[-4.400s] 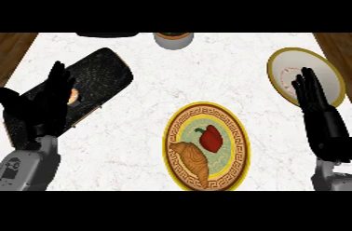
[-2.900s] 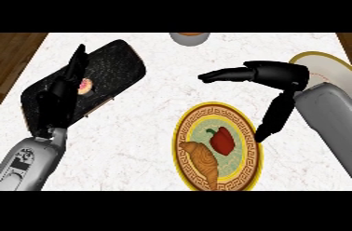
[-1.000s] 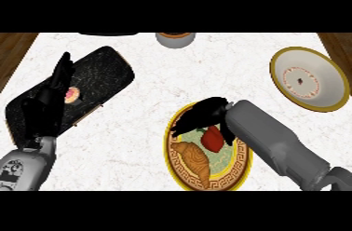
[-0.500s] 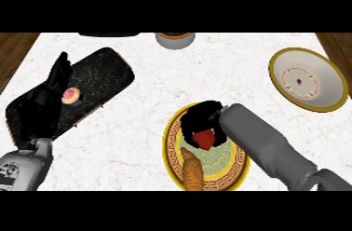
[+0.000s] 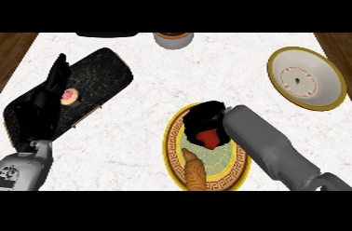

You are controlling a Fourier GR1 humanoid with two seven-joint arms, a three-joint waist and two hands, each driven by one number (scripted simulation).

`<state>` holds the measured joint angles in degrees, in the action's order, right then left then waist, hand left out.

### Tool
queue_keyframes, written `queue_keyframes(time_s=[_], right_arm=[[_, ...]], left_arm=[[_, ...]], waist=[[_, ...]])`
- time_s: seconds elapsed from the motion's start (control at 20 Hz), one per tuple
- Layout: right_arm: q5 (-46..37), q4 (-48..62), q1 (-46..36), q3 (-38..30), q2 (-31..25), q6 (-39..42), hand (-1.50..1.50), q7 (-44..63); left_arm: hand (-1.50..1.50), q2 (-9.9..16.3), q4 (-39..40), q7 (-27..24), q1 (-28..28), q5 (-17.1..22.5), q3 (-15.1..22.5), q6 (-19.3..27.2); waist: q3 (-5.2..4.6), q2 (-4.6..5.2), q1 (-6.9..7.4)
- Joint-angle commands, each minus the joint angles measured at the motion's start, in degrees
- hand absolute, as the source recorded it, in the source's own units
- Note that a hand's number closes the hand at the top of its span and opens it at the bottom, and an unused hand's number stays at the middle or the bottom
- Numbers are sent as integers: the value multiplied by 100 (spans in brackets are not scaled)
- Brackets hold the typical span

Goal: Pick the bell pepper from the plate and place it in the bowl

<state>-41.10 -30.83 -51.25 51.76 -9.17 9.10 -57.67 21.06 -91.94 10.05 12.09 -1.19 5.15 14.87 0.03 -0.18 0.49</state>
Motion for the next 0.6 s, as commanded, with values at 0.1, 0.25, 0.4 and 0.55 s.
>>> queue_keyframes(time_s=[0.1, 0.25, 0.4, 0.55], right_arm=[[850, 548, 440, -1258, 496, -172, 150, 2474], [1261, 747, 666, -1921, 500, -795, 150, 3685], [1719, 328, 763, -2456, 896, -1519, 150, 4510], [2005, -367, 684, -2791, 906, -2376, 150, 5069]], left_arm=[[0, -43, 81, -76, -192, -103, -33, 132], [0, 69, 62, 51, -243, -41, -208, 153], [0, 57, 39, 77, -325, -72, -150, 137], [0, 40, 92, -1, -364, -24, -181, 102]], waist=[[-14, -73, -310], [-19, -201, -563], [-12, -247, -567], [-17, -229, -510]])
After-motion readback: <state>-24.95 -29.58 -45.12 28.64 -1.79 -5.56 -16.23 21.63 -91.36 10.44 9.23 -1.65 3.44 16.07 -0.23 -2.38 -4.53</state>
